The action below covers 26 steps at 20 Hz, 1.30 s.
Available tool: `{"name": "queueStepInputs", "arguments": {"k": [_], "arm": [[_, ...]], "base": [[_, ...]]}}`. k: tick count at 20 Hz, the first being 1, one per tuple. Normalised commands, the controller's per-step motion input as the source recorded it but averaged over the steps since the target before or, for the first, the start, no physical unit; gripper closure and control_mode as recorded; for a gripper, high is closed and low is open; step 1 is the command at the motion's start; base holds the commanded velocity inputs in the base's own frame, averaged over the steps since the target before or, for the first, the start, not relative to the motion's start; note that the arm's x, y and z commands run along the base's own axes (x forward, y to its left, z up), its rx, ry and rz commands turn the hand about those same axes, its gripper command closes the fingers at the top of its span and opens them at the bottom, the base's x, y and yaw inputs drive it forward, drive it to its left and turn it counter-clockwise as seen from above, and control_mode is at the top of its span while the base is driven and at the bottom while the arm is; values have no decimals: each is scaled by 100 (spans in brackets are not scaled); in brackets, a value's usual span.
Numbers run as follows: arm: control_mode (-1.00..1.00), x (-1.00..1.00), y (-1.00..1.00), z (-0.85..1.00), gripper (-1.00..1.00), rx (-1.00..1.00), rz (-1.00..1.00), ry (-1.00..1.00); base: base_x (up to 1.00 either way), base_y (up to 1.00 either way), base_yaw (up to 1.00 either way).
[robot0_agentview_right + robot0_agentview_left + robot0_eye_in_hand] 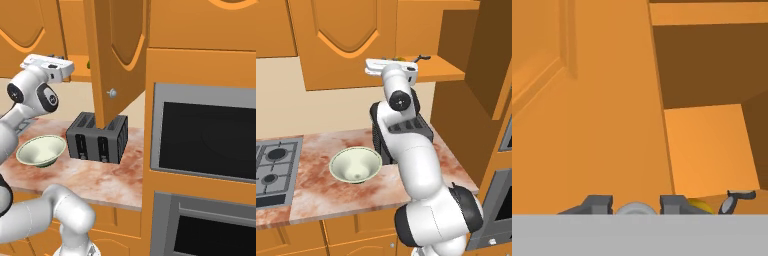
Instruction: Open the cabinet. Pick the mango and pear from the cabinet and place them into the bowl. Then close the cabinet.
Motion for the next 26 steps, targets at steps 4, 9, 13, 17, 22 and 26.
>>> {"name": "queueStepInputs", "arguments": {"k": [4, 9, 13, 17, 22, 26], "arm": [[-100, -12, 5, 0, 100, 0, 0, 0], [-100, -60, 29, 0, 100, 0, -6, 0], [-100, -71, 48, 8, 100, 0, -6, 0], [-100, -75, 69, 10, 100, 0, -10, 0], [-100, -69, 84, 7, 100, 0, -13, 0], [-100, -62, 98, 0, 100, 0, -17, 0]], "base": [[0, 0, 0], [0, 0, 0], [0, 0, 0], [0, 0, 0], [0, 0, 0], [0, 0, 0]]}}
